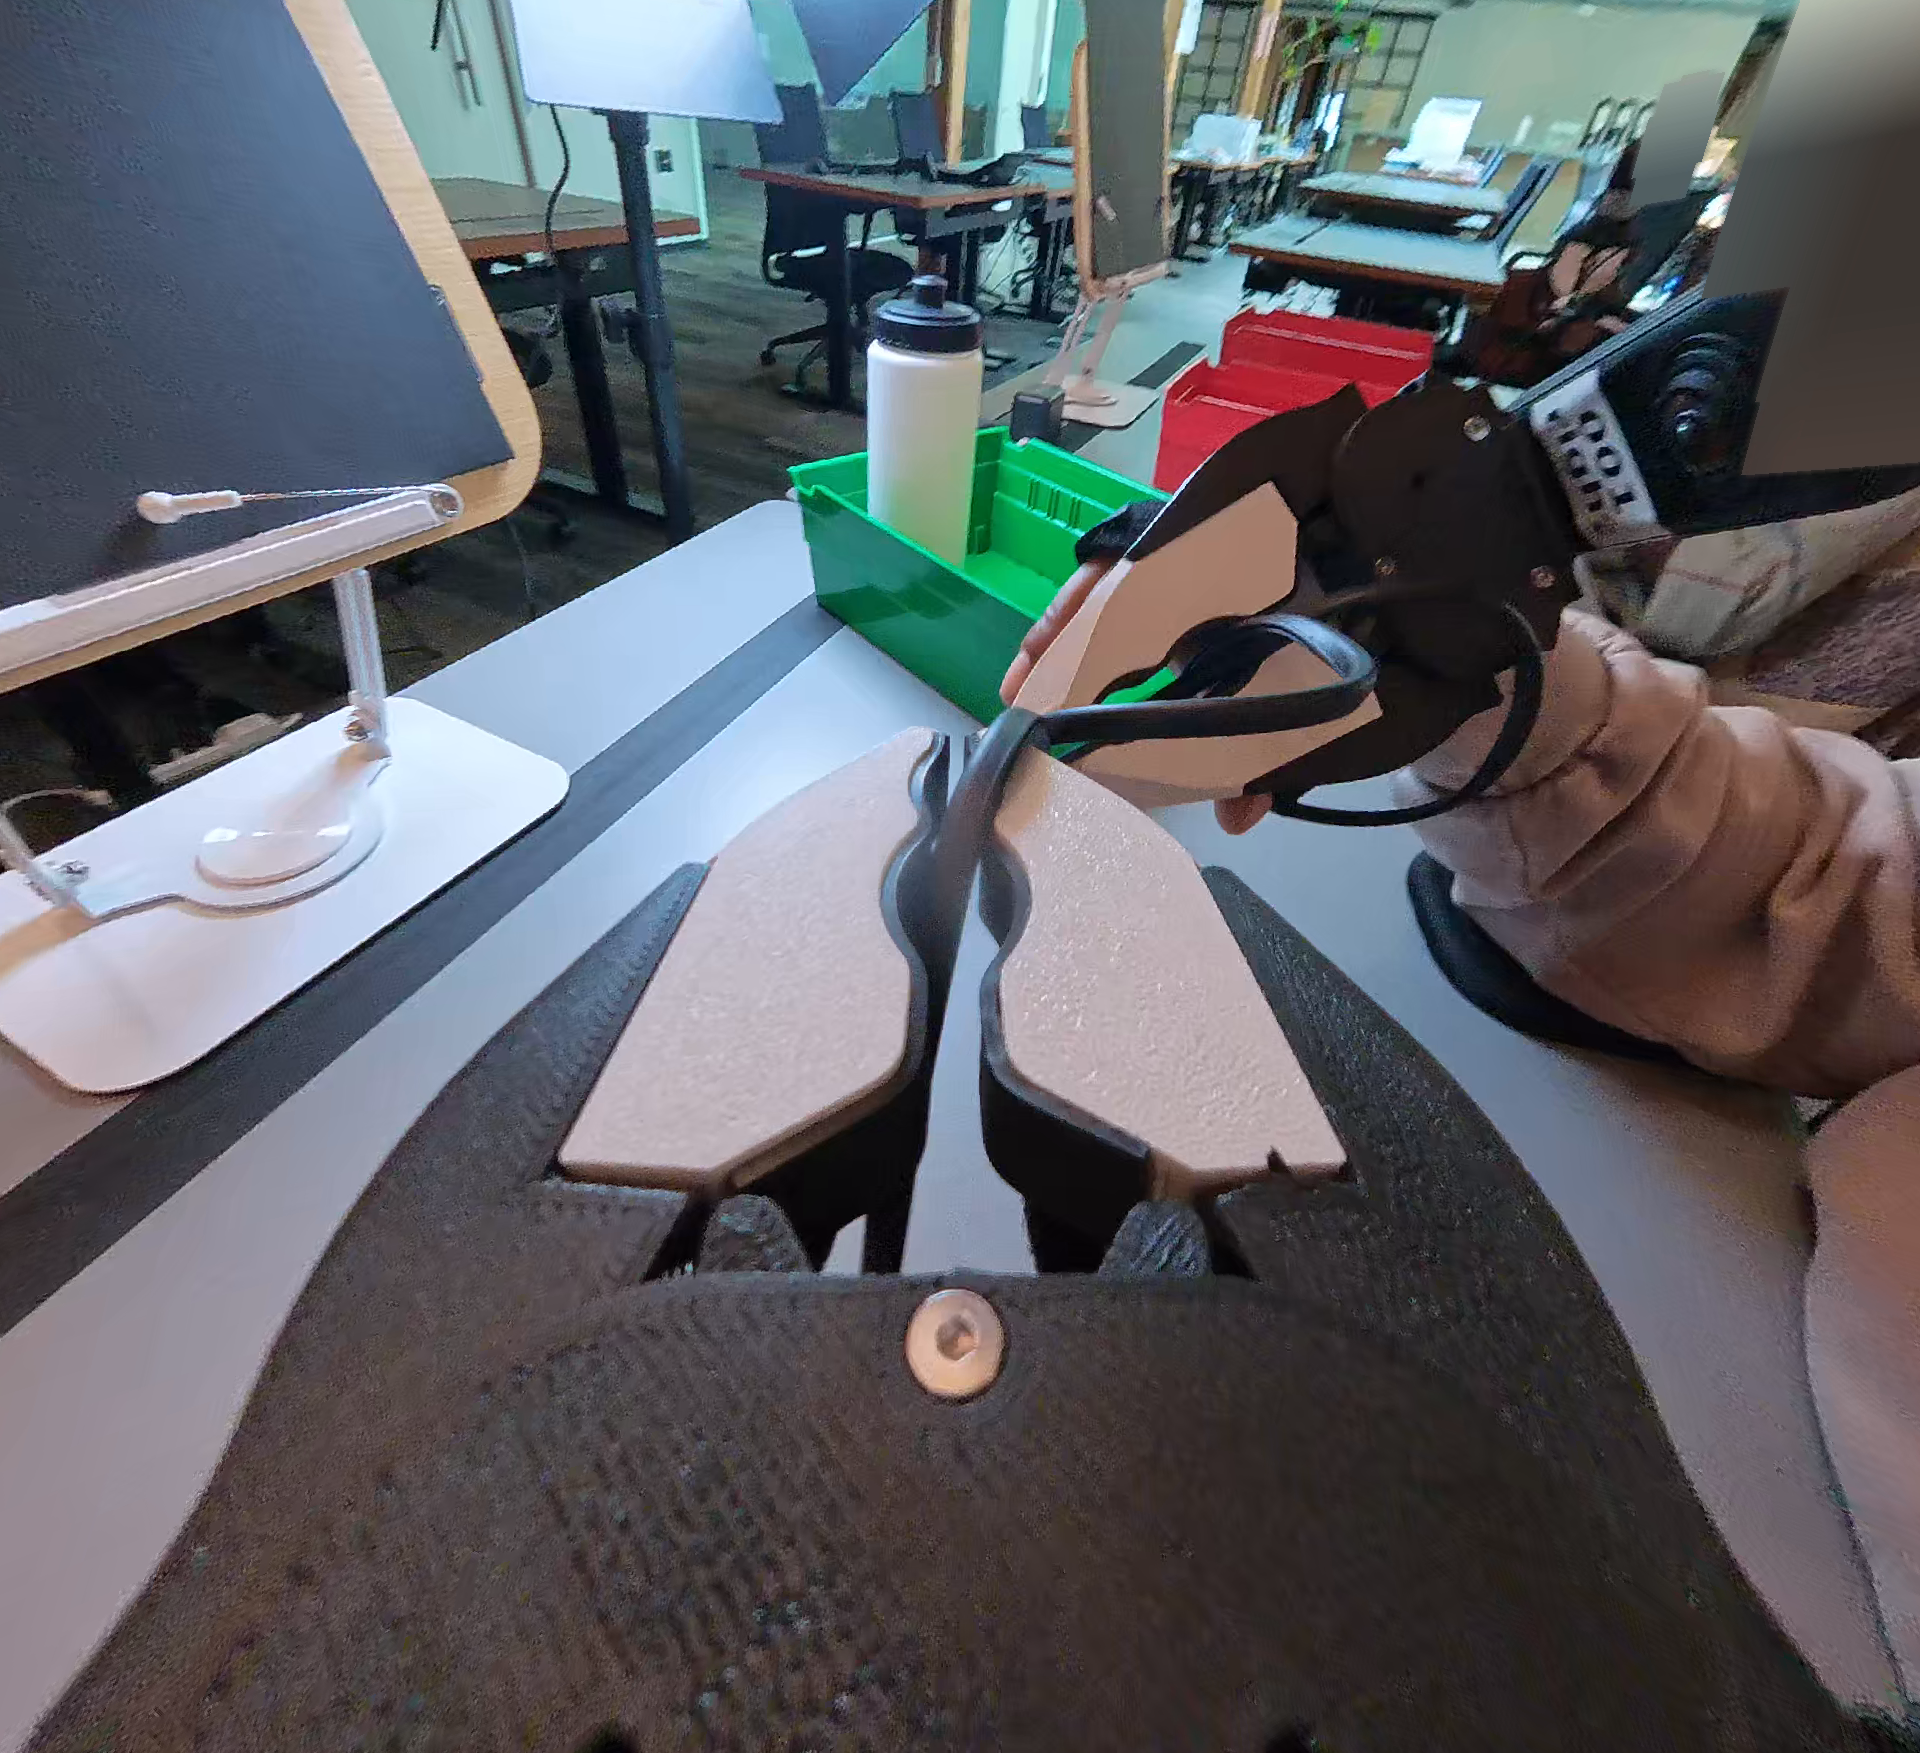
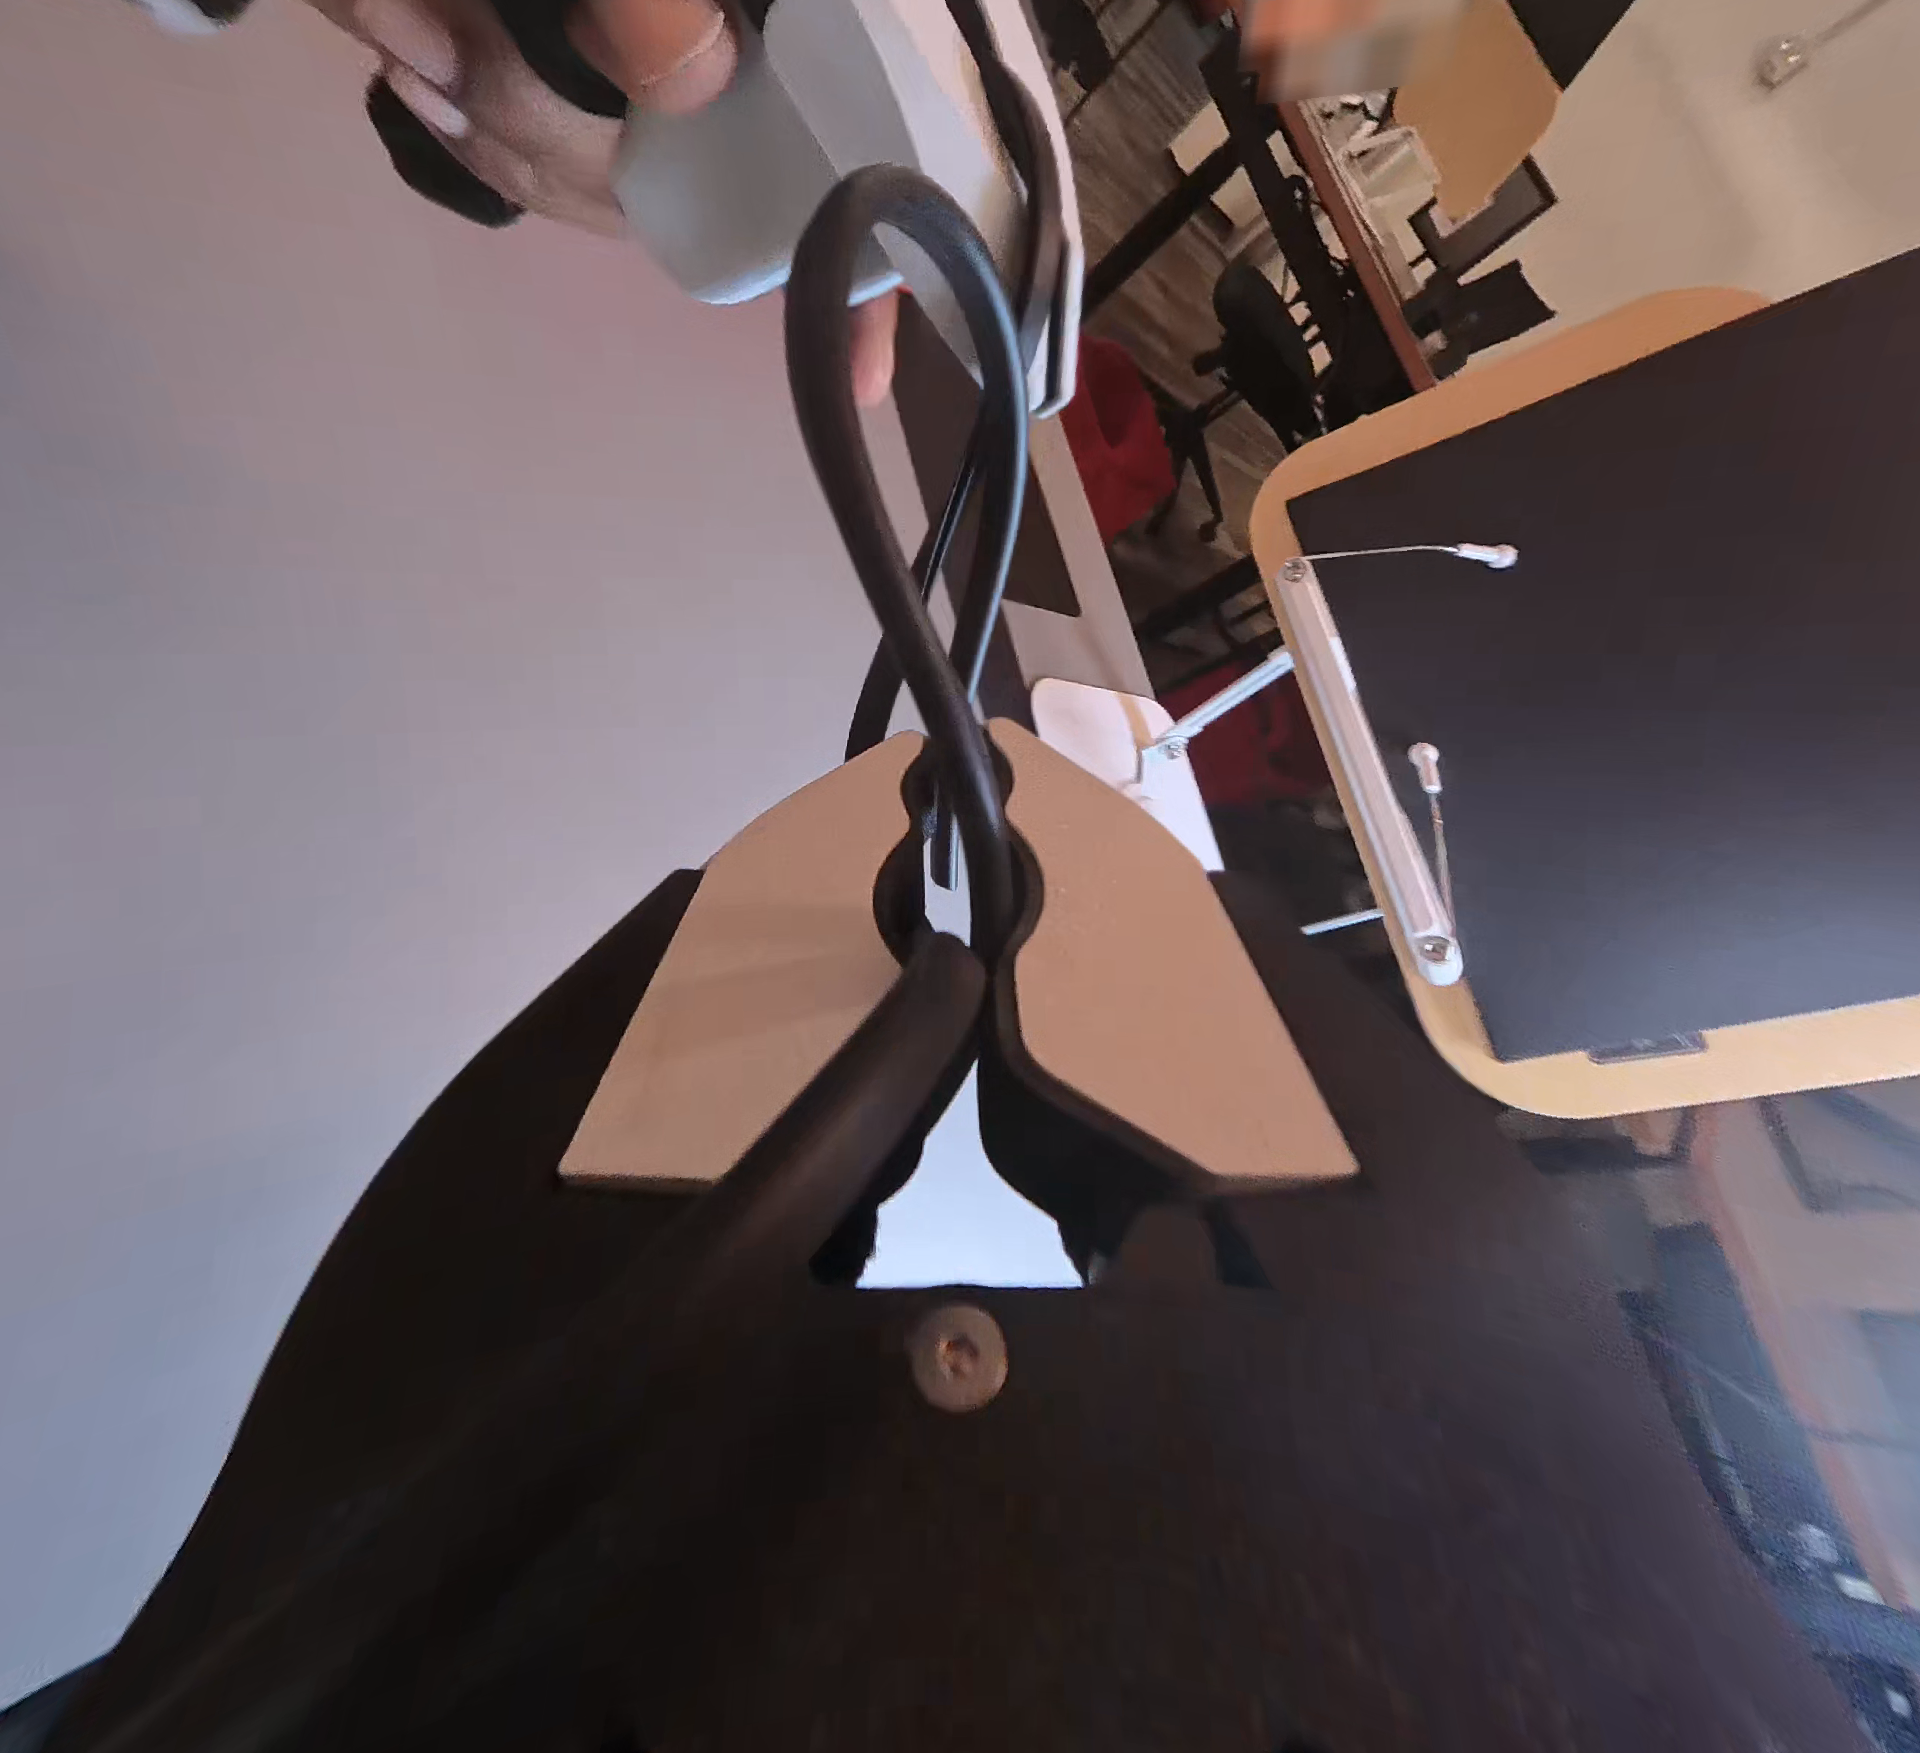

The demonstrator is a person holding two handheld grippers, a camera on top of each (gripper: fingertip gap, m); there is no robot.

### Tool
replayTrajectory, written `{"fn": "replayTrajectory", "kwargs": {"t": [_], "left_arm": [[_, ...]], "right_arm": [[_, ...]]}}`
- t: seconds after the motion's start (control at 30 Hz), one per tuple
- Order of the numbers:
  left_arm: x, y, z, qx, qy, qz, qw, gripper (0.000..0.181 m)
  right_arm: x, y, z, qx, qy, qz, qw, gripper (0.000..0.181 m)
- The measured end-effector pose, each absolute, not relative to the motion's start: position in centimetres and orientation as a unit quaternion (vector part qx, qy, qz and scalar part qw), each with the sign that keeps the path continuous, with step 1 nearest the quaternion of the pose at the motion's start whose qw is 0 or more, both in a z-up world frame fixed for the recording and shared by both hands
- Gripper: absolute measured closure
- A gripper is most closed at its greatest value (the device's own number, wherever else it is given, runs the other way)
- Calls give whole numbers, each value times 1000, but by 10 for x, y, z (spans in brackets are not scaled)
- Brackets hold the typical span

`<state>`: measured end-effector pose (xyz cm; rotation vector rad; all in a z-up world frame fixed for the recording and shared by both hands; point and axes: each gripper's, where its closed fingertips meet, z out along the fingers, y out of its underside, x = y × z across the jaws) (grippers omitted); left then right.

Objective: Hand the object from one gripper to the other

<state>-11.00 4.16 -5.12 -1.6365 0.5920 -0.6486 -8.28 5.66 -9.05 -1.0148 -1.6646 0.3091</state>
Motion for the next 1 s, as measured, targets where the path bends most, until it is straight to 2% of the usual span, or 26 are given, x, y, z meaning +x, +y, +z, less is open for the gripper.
{"fn": "replayTrajectory", "kwargs": {"t": [0.1,0.2,0.4,0.47,0.57,0.7,0.9,1.0], "left_arm": [[-106,37,-49,-690,273,-304,598,172],[-105,33,-47,-672,315,-262,617,164],[-76,11,-61,-629,450,-180,607,136],[-65,4,-71,-616,494,-148,596,143],[-60,4,-83,-605,529,-94,588,174],[-64,4,-86,-611,545,-58,571,179],[-115,23,-58,-653,463,1,599,181],[-159,27,-31,-675,367,-54,638,181]], "right_arm": [[-83,52,-91,-435,-702,165,540,176],[-83,45,-91,-440,-702,213,518,176],[-84,26,-99,-451,-714,280,456,177],[-85,22,-104,-463,-717,290,433,175],[-87,8,-108,-451,-728,323,404,174],[-86,12,-106,-459,-720,331,402,171],[-49,31,-99,-495,-721,324,359,125],[-13,39,-85,-510,-716,333,341,110]]}}
